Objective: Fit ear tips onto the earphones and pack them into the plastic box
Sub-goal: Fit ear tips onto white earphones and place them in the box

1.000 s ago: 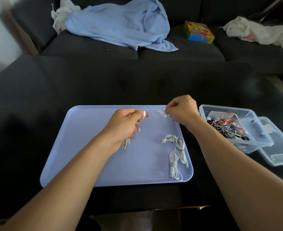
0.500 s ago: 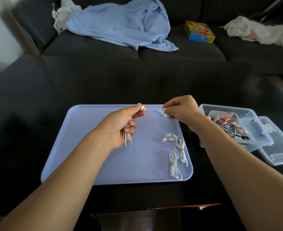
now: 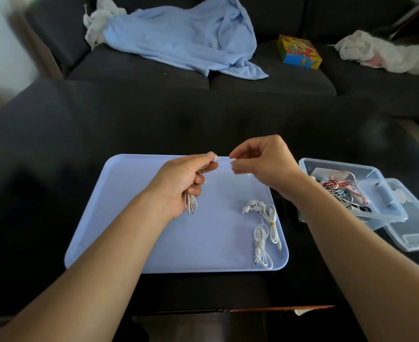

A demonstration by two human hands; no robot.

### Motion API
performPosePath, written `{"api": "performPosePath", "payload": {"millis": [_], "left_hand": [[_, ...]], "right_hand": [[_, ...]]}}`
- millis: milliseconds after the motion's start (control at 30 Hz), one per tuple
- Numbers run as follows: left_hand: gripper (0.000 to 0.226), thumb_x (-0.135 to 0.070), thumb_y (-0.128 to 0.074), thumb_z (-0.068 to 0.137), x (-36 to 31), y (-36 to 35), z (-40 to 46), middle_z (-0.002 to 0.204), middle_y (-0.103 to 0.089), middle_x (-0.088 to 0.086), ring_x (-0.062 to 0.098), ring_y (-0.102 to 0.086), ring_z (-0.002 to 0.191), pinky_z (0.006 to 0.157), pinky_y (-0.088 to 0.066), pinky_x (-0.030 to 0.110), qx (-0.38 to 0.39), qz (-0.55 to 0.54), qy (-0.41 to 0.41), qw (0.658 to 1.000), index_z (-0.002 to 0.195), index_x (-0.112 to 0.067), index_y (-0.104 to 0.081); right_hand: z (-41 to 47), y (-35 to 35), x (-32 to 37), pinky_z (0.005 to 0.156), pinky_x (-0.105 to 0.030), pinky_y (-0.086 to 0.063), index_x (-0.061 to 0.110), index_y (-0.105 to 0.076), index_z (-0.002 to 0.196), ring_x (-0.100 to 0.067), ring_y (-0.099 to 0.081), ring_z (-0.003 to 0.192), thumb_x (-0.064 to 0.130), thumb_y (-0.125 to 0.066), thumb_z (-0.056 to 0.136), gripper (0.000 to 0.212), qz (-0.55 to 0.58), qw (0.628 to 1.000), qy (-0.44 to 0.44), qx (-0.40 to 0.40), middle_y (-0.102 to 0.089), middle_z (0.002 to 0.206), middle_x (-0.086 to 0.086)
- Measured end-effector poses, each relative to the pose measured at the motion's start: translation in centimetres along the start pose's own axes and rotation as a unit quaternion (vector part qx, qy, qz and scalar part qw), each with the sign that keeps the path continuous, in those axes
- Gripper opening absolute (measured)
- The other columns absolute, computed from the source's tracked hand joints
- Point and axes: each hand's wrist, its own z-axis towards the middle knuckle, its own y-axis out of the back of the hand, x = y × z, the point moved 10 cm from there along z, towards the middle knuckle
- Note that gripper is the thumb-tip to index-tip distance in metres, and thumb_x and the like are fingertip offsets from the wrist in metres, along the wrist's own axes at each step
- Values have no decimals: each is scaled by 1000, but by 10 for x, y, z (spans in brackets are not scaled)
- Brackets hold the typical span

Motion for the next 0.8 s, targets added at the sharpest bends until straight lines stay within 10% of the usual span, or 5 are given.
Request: {"api": "performPosePath", "payload": {"millis": [800], "left_hand": [[20,-28,-69,92,-9,-4,-1,99,-76,6,6,-40,46,38,-32,15,28,-8,-36,999,95,-10,-77]], "right_hand": [[-28,-4,46,66,-17,-57,12,-77,92,-11,-74,72,12,-77,85,7,83,991,103,12,-75,81,3]]}}
